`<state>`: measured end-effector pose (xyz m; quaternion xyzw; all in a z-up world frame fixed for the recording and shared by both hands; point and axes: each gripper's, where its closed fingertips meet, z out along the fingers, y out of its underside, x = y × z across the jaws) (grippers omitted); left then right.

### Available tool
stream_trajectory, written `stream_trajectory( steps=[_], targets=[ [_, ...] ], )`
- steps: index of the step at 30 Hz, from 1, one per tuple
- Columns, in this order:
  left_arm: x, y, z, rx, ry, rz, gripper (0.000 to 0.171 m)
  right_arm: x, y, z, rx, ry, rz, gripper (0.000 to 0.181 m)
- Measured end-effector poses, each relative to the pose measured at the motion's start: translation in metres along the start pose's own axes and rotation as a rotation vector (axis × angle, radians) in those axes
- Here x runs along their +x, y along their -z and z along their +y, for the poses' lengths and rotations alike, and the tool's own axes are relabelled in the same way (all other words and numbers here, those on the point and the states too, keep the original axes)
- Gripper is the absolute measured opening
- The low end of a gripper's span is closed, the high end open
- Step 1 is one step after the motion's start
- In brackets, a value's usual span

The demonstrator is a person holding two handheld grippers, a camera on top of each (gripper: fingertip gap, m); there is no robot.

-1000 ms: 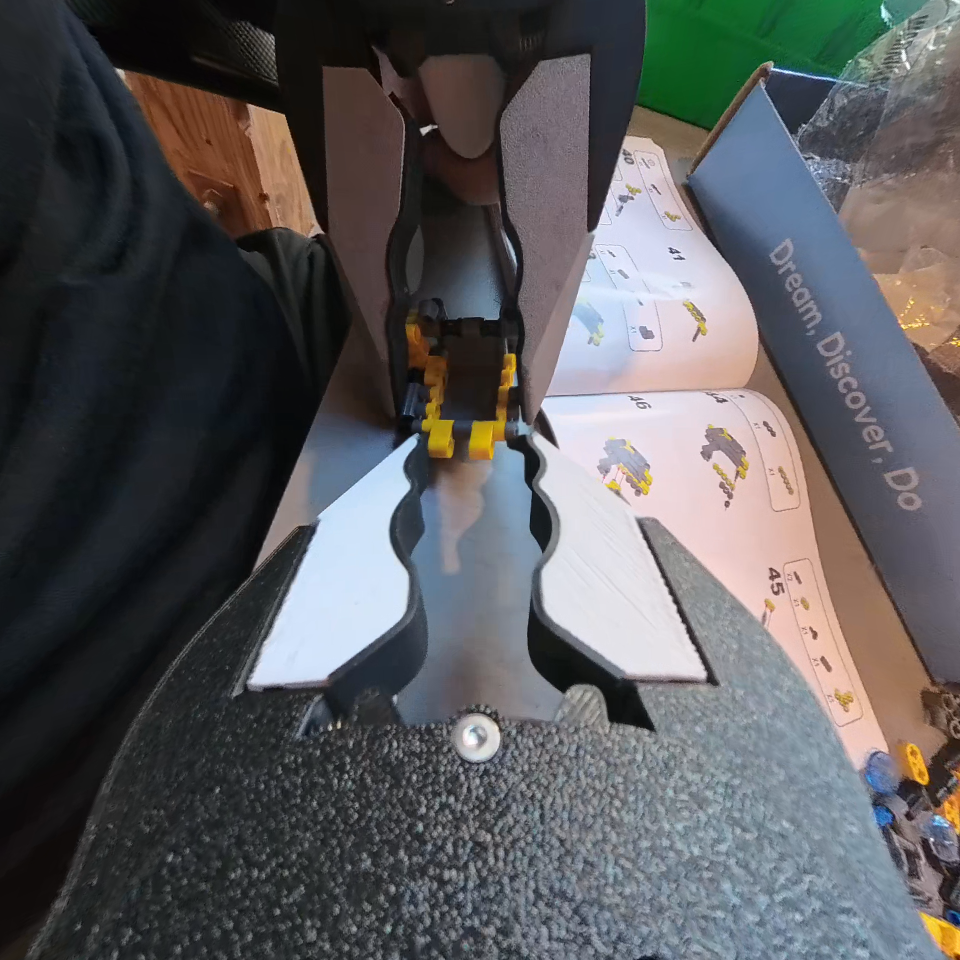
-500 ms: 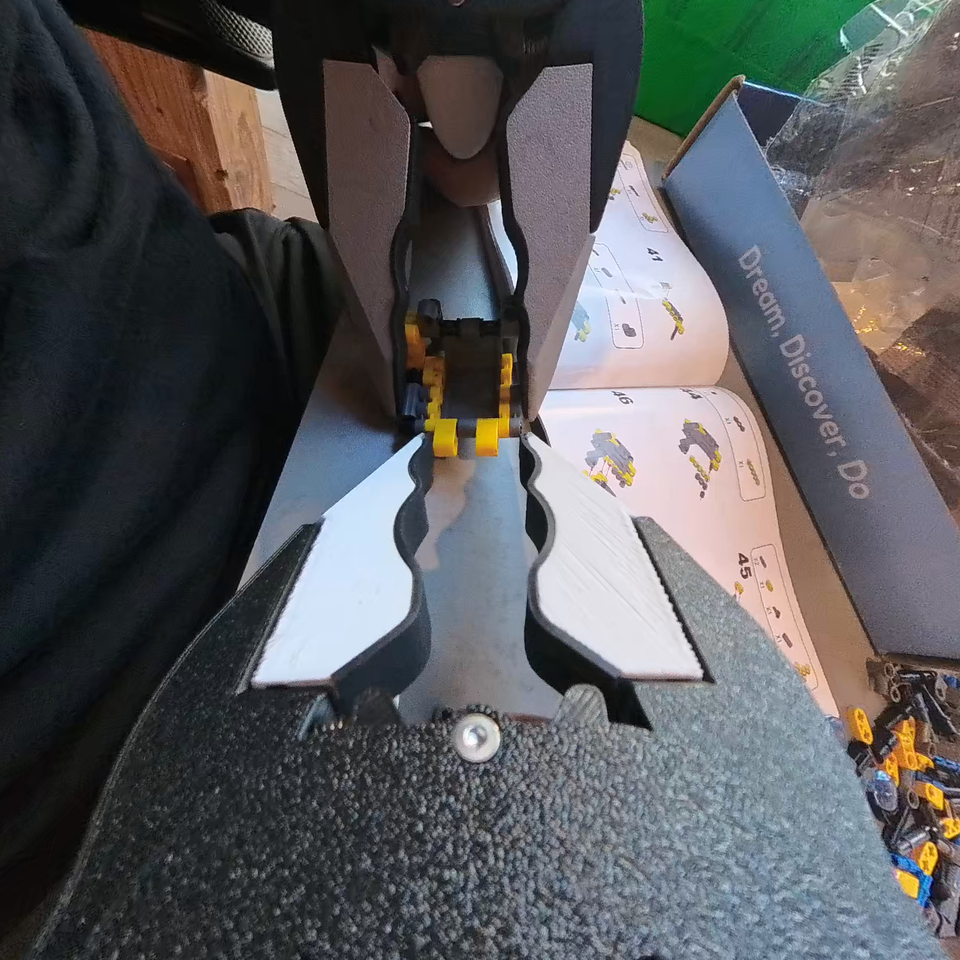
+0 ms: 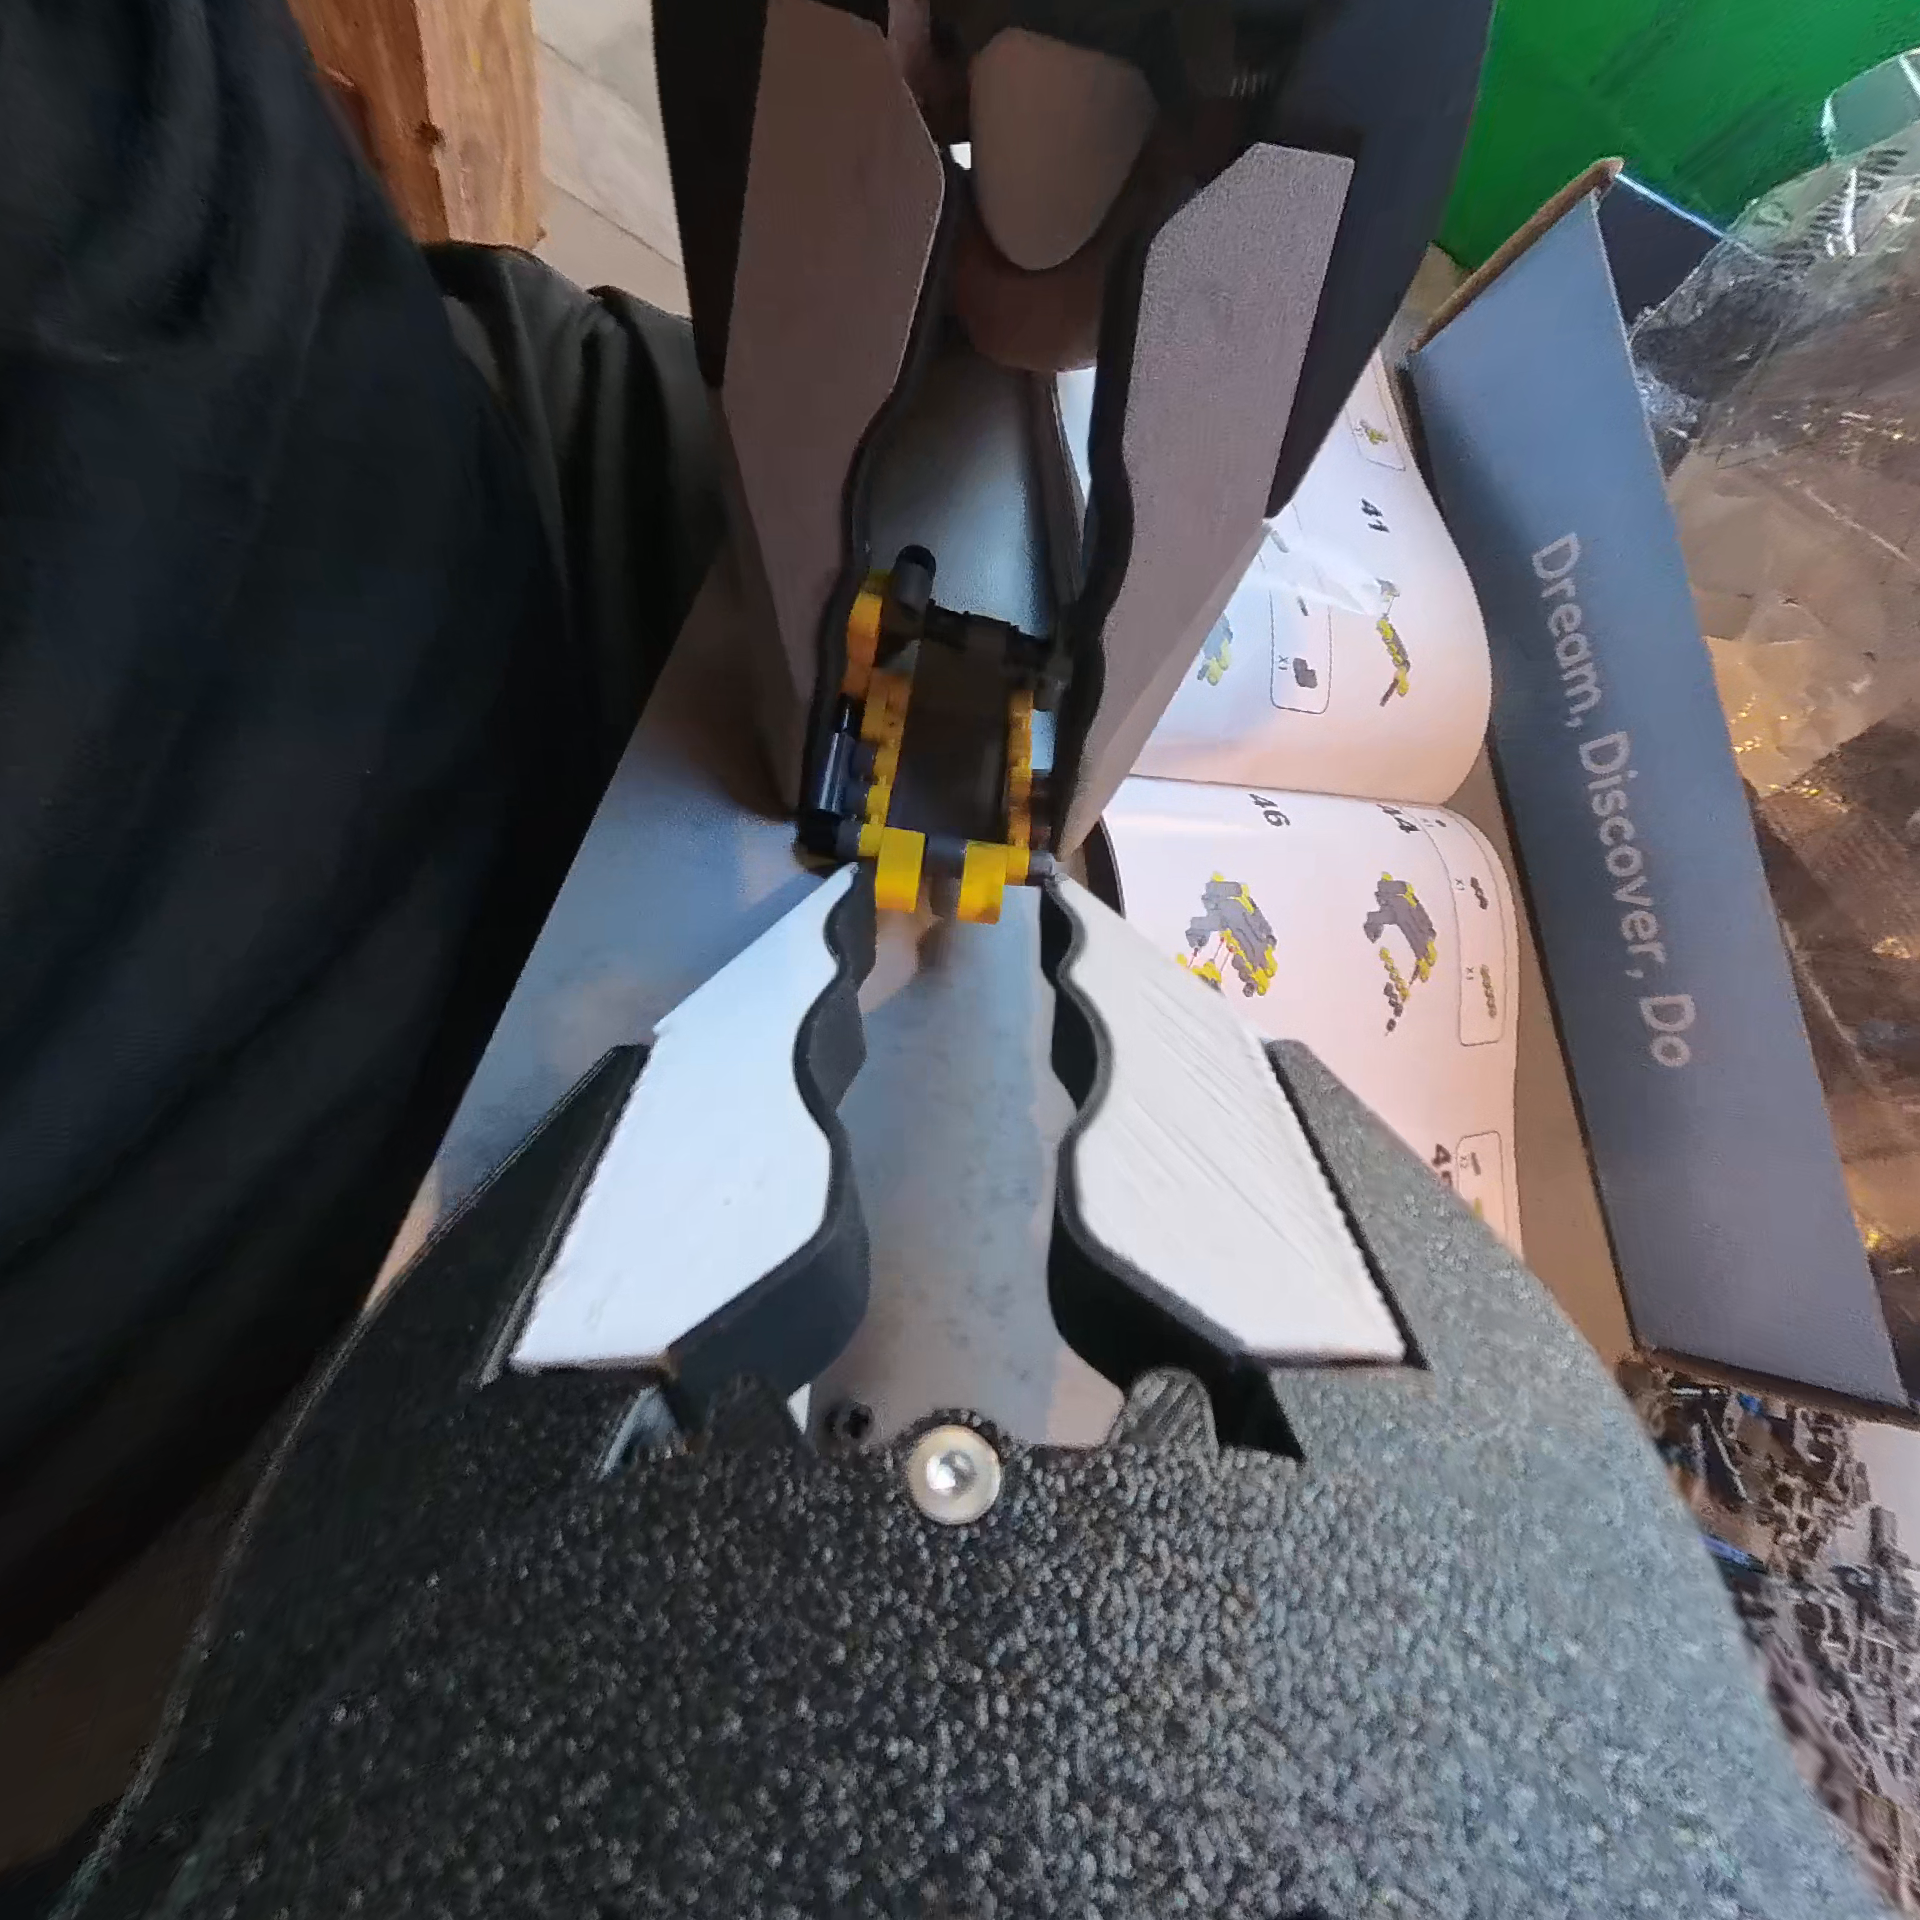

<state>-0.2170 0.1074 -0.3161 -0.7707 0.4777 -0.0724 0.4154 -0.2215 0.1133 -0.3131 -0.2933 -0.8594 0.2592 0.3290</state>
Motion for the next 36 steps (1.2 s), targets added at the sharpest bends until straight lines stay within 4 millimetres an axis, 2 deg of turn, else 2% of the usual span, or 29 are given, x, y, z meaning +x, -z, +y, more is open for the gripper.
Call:
stream_trajectory(
  steps=[12, 21, 24, 30, 34, 36],
  targets=[
    [0.004, -0.001, 0.001, -0.006, 0.028, 0.051, 0.043, -0.004, -0.001, 0.001, -0.019, 0.015, -0.075, 0.029],
    [0.006, -0.001, 0.001, -0.005, 0.066, 0.110, 0.044, -0.007, -0.001, 0.000, -0.012, -0.027, -0.067, 0.028],
    [0.007, -0.001, 0.002, -0.010, 0.073, 0.125, 0.044, -0.011, -0.002, -0.001, -0.015, -0.001, -0.061, 0.019],
    [-0.002, -0.003, 0.002, -0.008, 0.069, 0.096, 0.045, -0.003, -0.001, 0.002, -0.001, -0.070, -0.077, 0.022],
    [0.004, 0.002, 0.003, 0.010, 0.072, 0.166, 0.045, -0.008, -0.001, -0.001, 0.040, -0.170, -0.142, 0.025],
    [0.001, 0.003, 0.004, 0.010, 0.075, 0.158, 0.046, -0.004, -0.001, -0.002, 0.041, -0.175, -0.121, 0.028]
  ],
)
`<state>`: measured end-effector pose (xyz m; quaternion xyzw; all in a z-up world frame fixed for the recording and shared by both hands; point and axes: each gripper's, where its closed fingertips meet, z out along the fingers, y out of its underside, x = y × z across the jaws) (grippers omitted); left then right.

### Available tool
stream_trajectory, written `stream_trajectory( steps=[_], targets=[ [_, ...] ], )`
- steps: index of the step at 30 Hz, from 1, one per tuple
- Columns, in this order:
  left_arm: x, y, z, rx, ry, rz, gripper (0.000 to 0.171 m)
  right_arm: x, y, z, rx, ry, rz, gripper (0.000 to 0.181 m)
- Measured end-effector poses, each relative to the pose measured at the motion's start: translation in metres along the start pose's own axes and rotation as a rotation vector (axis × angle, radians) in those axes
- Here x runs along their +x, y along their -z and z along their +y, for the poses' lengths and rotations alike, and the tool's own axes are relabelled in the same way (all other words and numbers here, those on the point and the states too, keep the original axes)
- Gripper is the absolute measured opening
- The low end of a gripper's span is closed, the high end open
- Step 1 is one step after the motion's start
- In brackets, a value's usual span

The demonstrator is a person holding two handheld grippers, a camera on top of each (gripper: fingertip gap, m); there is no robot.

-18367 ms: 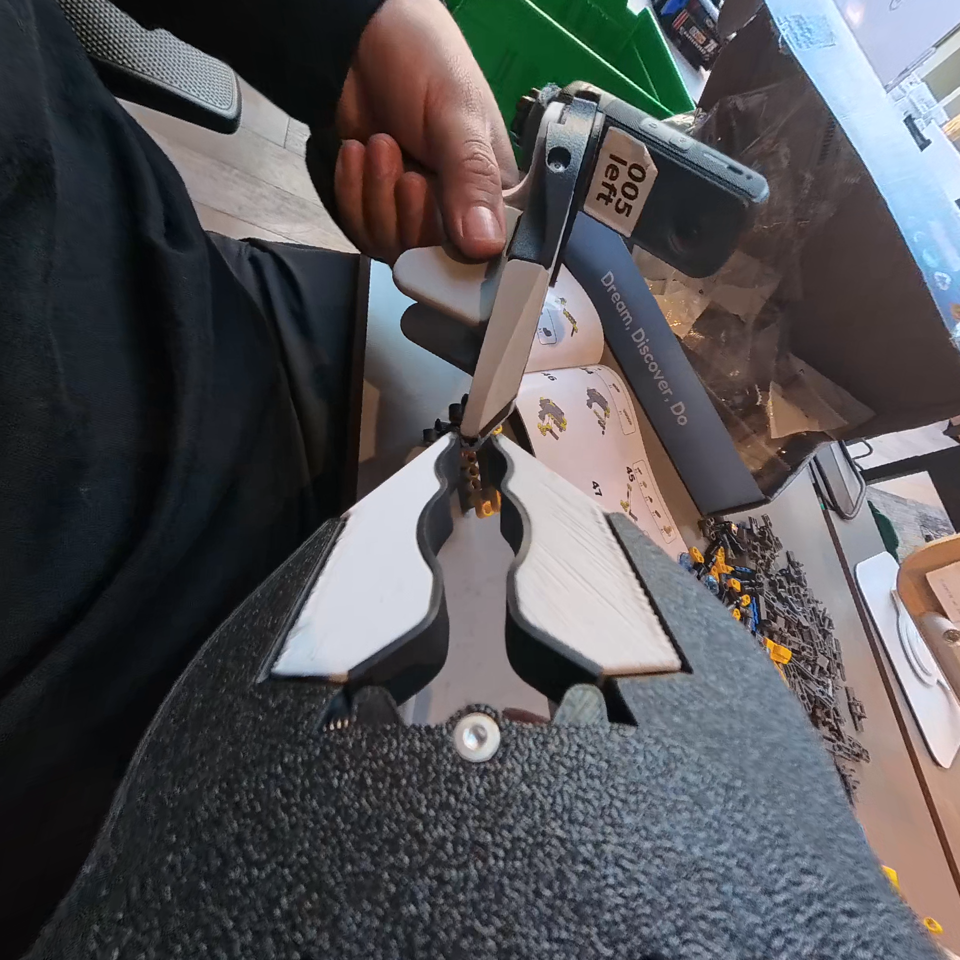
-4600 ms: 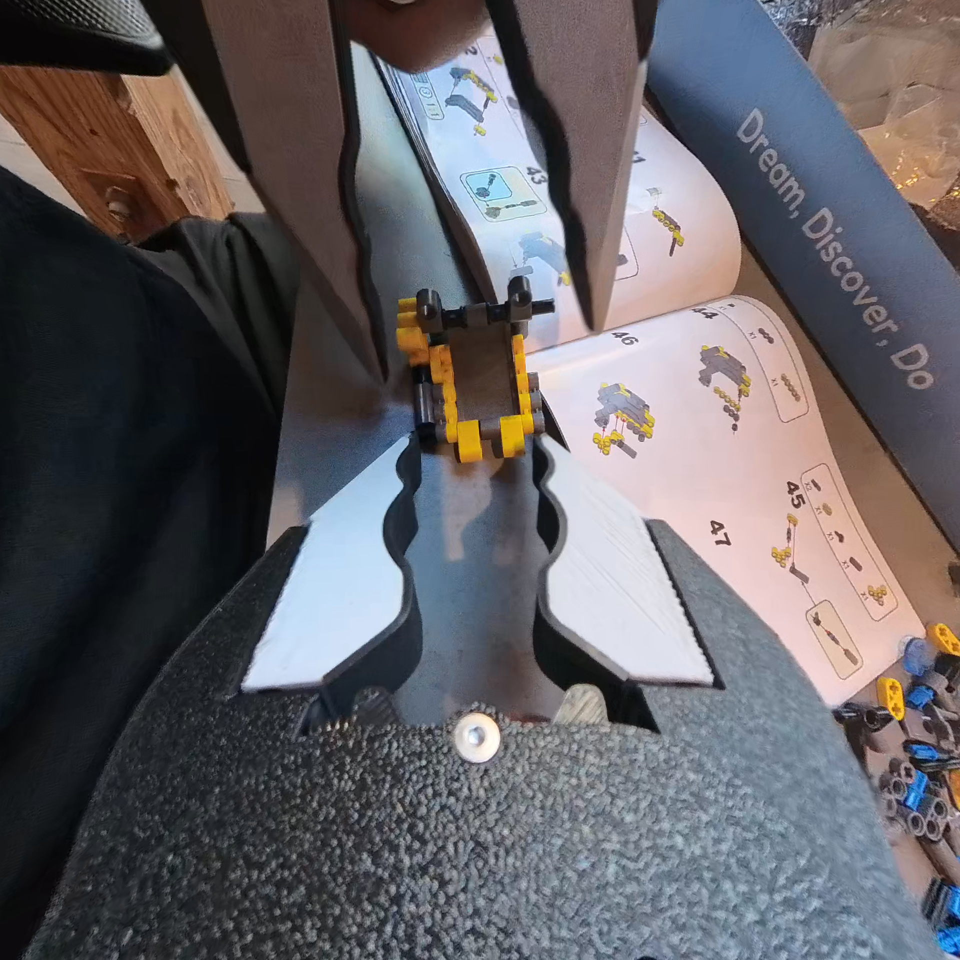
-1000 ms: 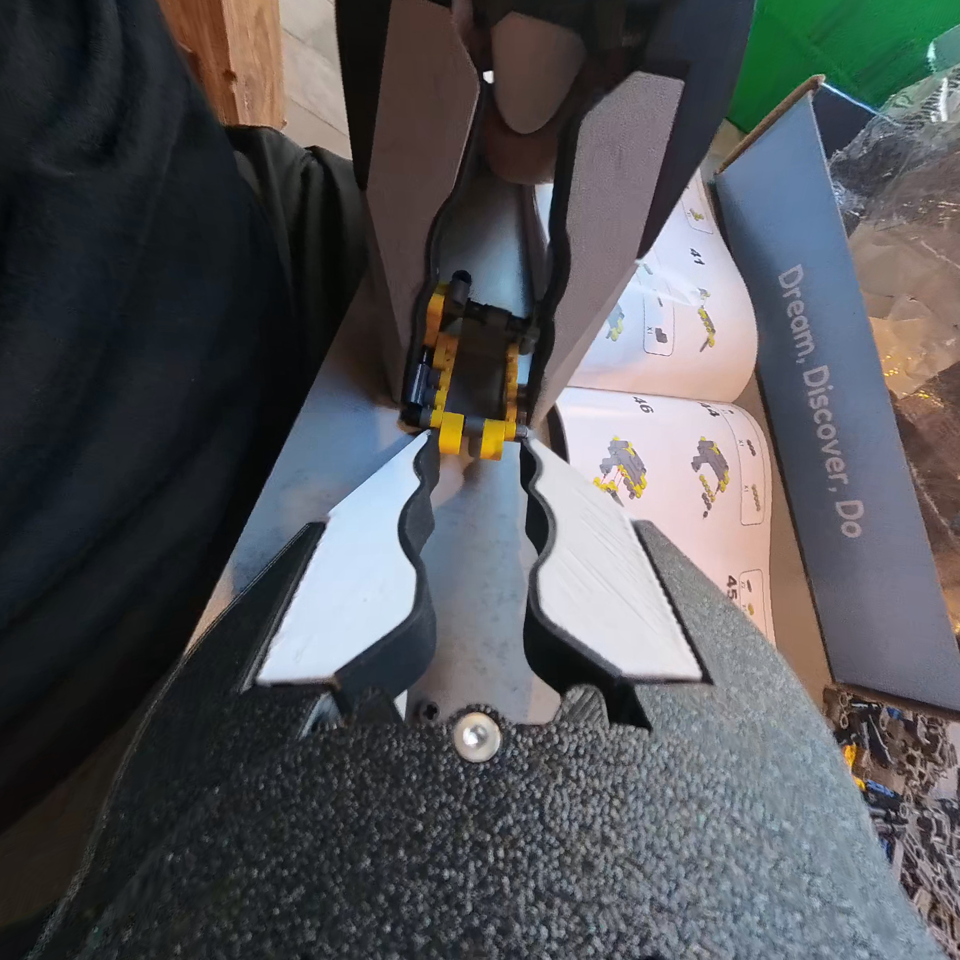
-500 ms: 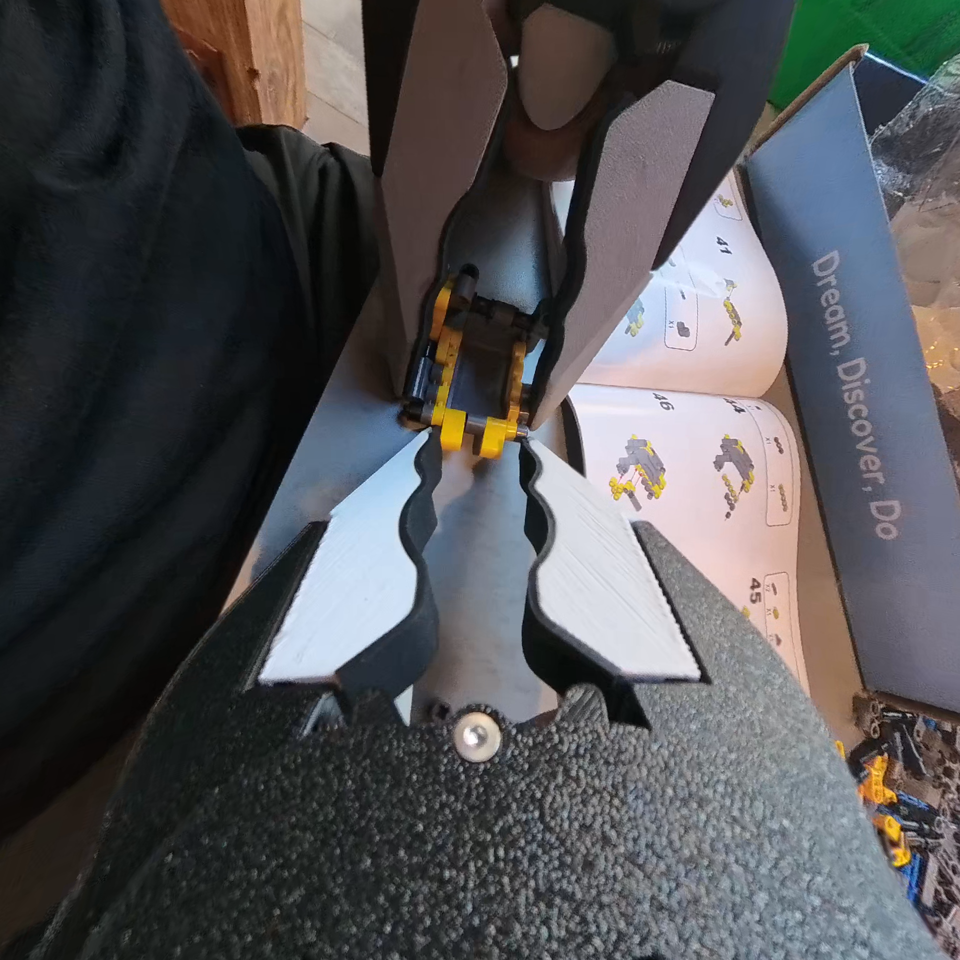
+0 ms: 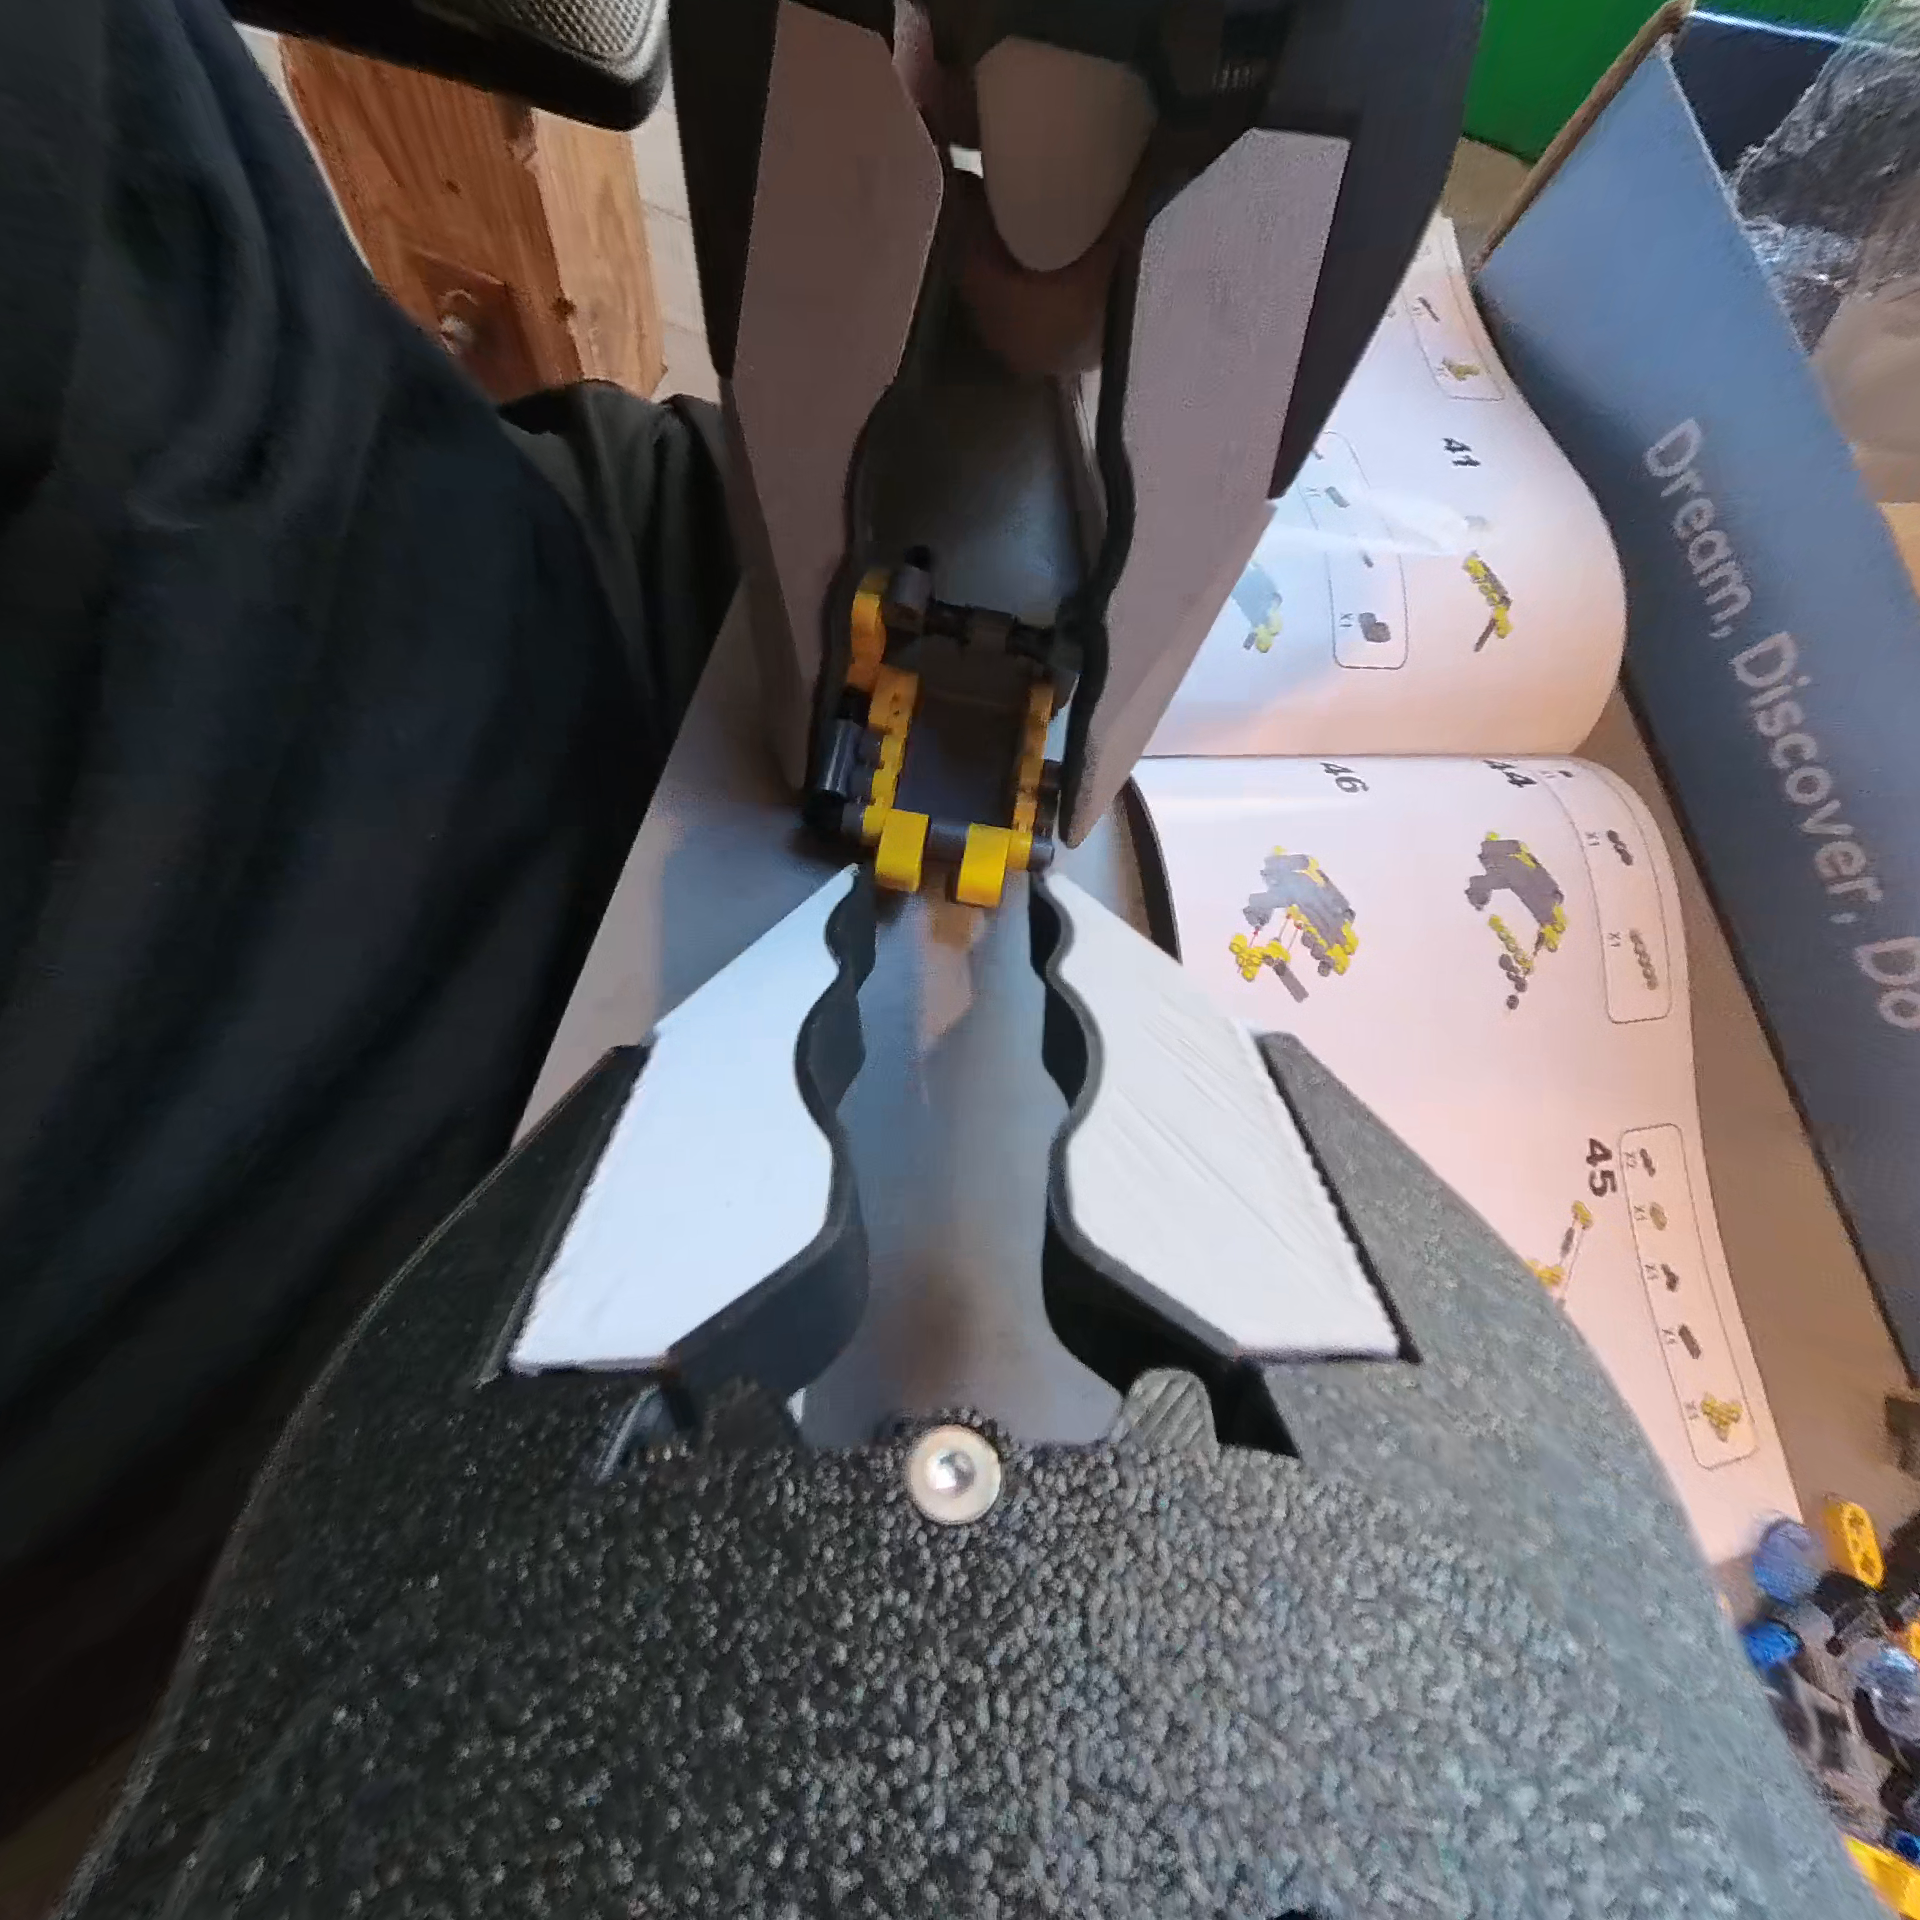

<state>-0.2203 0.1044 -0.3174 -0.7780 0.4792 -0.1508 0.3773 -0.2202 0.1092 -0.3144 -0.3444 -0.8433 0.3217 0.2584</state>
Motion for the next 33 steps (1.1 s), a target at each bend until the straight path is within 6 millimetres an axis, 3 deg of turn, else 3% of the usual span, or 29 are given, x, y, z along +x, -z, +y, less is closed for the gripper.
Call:
stream_trajectory(
  steps=[5, 10, 16, 23, 27, 33],
  targets=[
    [-0.002, 0.005, -0.003, -0.002, -0.008, -0.041, 0.054, 0.004, 0.005, 0.002, 0.010, -0.007, 0.066, 0.024],
    [-0.009, 0.023, -0.011, 0.081, 0.115, -0.093, 0.060, 0.012, 0.014, -0.002, 0.074, -0.129, 0.084, 0.028],
    [-0.005, 0.026, 0.018, -0.005, 0.294, -0.111, 0.072, 0.015, 0.007, 0.003, 0.049, -0.213, 0.061, 0.032],
    [-0.002, 0.014, 0.018, -0.074, 0.213, -0.092, 0.077, 0.004, 0.003, 0.005, 0.023, -0.208, -0.013, 0.038],
    [0.002, 0.009, 0.015, -0.075, 0.153, -0.058, 0.061, -0.004, -0.003, 0.008, -0.020, -0.181, -0.035, 0.045],
    [0.002, 0.010, 0.013, -0.060, 0.104, -0.088, 0.061, -0.008, -0.002, 0.006, -0.017, -0.147, -0.019, 0.035]
  ],
)
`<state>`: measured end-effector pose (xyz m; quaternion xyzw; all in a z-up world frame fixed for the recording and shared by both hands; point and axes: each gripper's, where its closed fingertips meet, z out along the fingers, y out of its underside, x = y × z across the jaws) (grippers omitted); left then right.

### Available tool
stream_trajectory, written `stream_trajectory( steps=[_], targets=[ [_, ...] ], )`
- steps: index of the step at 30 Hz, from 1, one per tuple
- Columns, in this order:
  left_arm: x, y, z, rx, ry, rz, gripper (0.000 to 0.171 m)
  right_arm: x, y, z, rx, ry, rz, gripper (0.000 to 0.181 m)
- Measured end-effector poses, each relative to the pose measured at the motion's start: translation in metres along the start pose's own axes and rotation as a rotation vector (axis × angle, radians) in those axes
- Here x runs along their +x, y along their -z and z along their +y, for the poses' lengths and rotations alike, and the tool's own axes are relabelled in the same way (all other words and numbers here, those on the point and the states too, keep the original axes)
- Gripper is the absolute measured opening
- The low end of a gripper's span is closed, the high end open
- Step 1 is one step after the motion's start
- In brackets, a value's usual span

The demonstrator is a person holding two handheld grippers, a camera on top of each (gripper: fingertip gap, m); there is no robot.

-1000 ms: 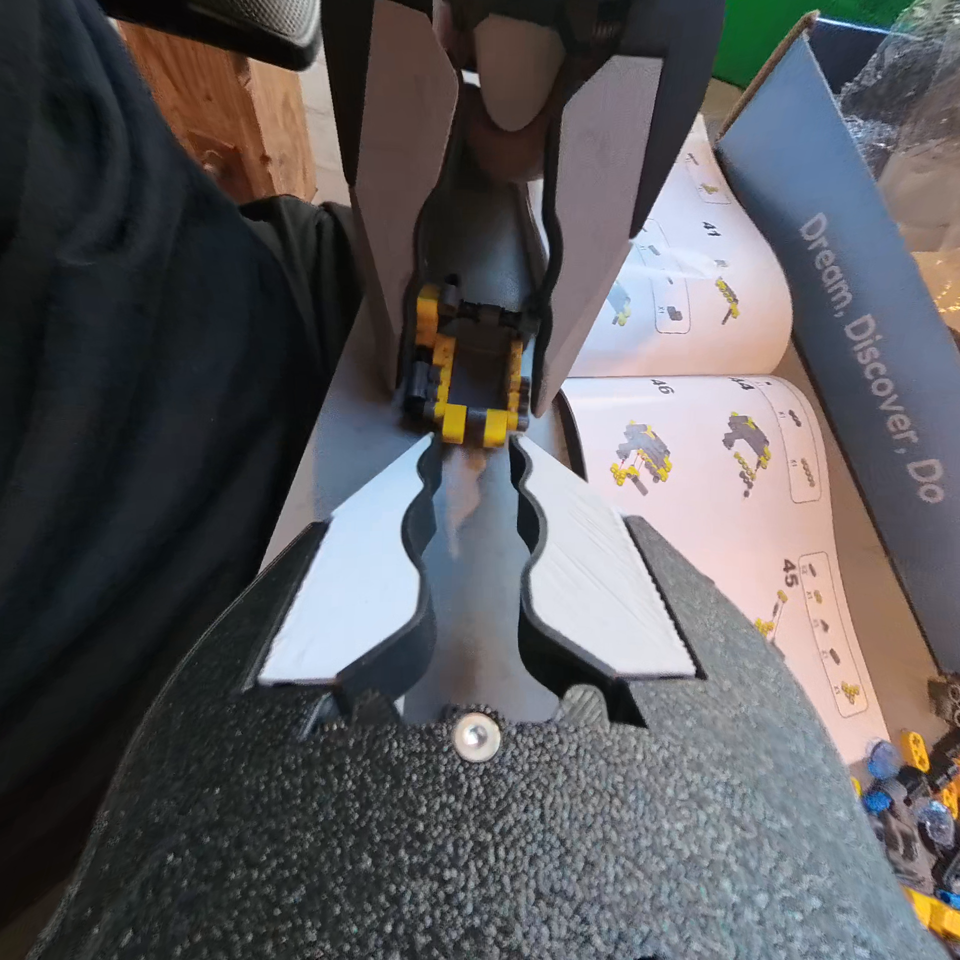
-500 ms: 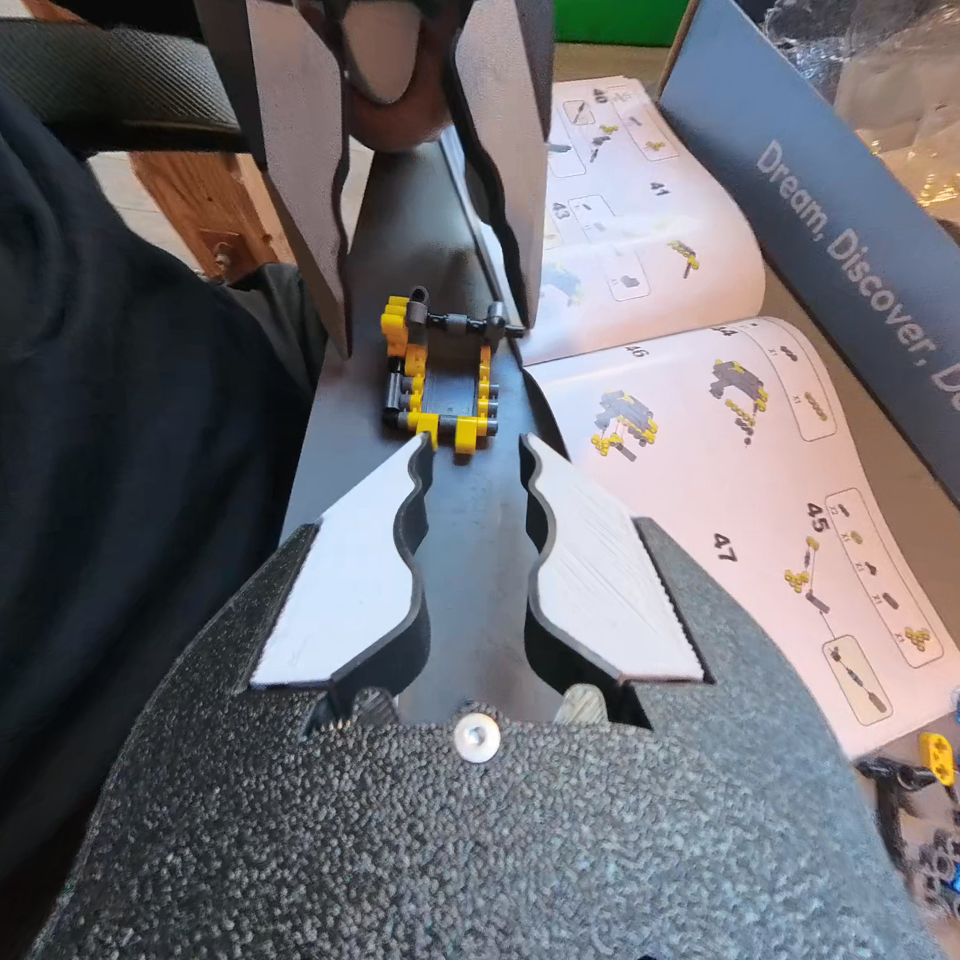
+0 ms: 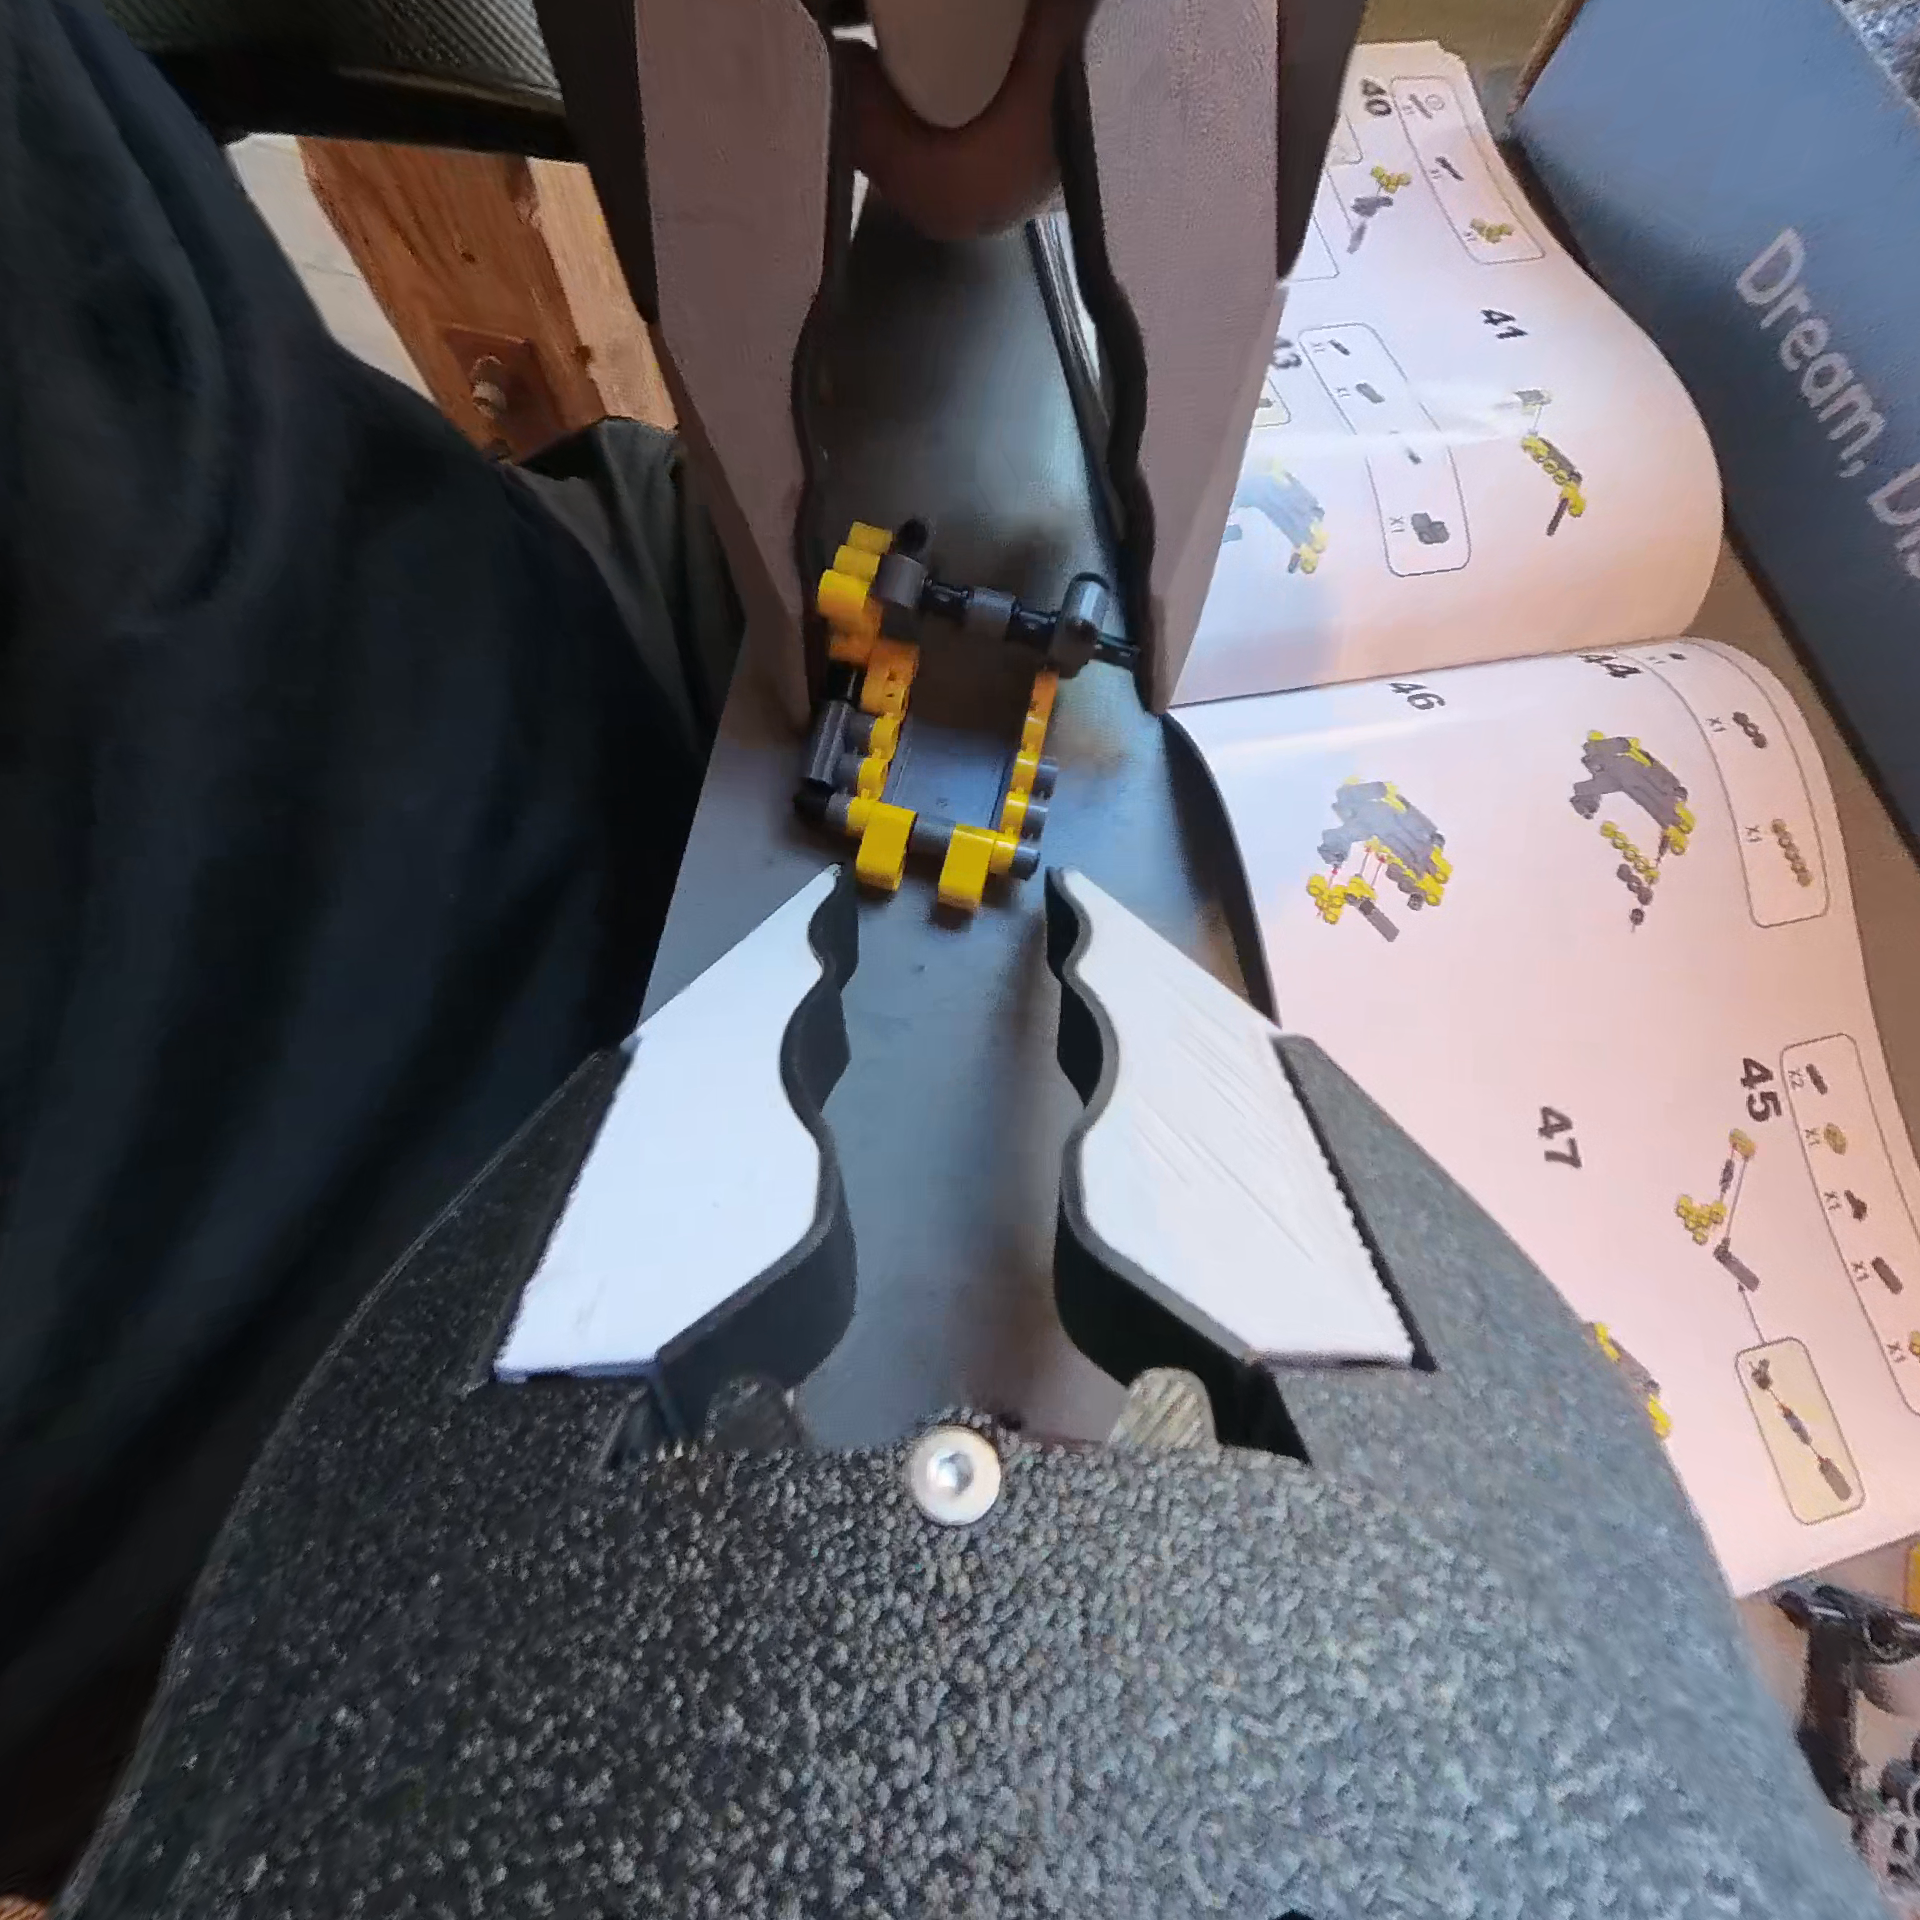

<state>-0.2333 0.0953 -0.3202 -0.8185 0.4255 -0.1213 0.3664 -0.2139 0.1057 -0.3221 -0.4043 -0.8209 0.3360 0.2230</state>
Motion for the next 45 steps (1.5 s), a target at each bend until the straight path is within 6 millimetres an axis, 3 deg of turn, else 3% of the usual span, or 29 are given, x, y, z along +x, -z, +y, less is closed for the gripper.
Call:
stream_trajectory(
  steps=[4, 10, 12, 14, 18, 23, 26, 32, 34, 35, 38, 41, 45],
  targets=[
    [-0.004, 0.006, -0.011, 0.035, -0.291, -0.221, 0.060, 0.001, 0.005, -0.003, 0.035, 0.009, 0.031, 0.034],
    [-0.002, 0.012, -0.021, 0.102, -0.572, -0.449, 0.060, 0.005, 0.025, -0.018, 0.204, -0.227, -0.098, 0.017],
    [-0.003, 0.012, -0.023, 0.115, -0.598, -0.482, 0.060, 0.002, 0.026, -0.020, 0.212, -0.268, -0.153, 0.017],
    [-0.005, 0.011, -0.023, 0.138, -0.617, -0.486, 0.060, 0.007, 0.025, -0.019, 0.206, -0.269, -0.123, 0.006],
    [-0.010, 0.010, -0.028, 0.153, -0.670, -0.539, 0.060, 0.015, 0.028, -0.019, 0.184, -0.289, -0.085, 0.006],
    [-0.016, 0.006, -0.034, 0.187, -0.737, -0.594, 0.063, 0.019, 0.043, -0.019, 0.104, -0.164, 0.032, 0.005],
    [-0.018, 0.009, -0.039, 0.234, -0.664, -0.622, 0.068, 0.021, 0.049, -0.017, 0.032, -0.063, 0.119, 0.005],
    [-0.013, 0.013, -0.046, 0.278, -0.211, -0.282, 0.084, 0.021, 0.053, -0.018, -0.062, 0.105, 0.233, 0.000],
    [-0.012, 0.015, -0.045, 0.288, -0.099, -0.193, 0.080, 0.023, 0.052, -0.016, -0.092, 0.139, 0.273, 0.000],
    [-0.015, 0.015, -0.040, 0.269, -0.065, -0.175, 0.068, 0.021, 0.051, -0.015, -0.093, 0.137, 0.266, 0.000],
    [-0.019, 0.009, -0.030, 0.195, -0.074, -0.201, 0.036, 0.018, 0.048, -0.011, -0.102, 0.104, 0.251, 0.000],
    [-0.017, 0.007, -0.025, 0.154, -0.125, -0.246, 0.050, 0.024, 0.052, -0.002, -0.107, 0.021, 0.267, 0.010],
    [-0.010, 0.013, -0.016, 0.133, -0.090, -0.233, 0.070, 0.017, 0.054, 0.006, -0.035, -0.227, 0.176, 0.019]
  ],
)
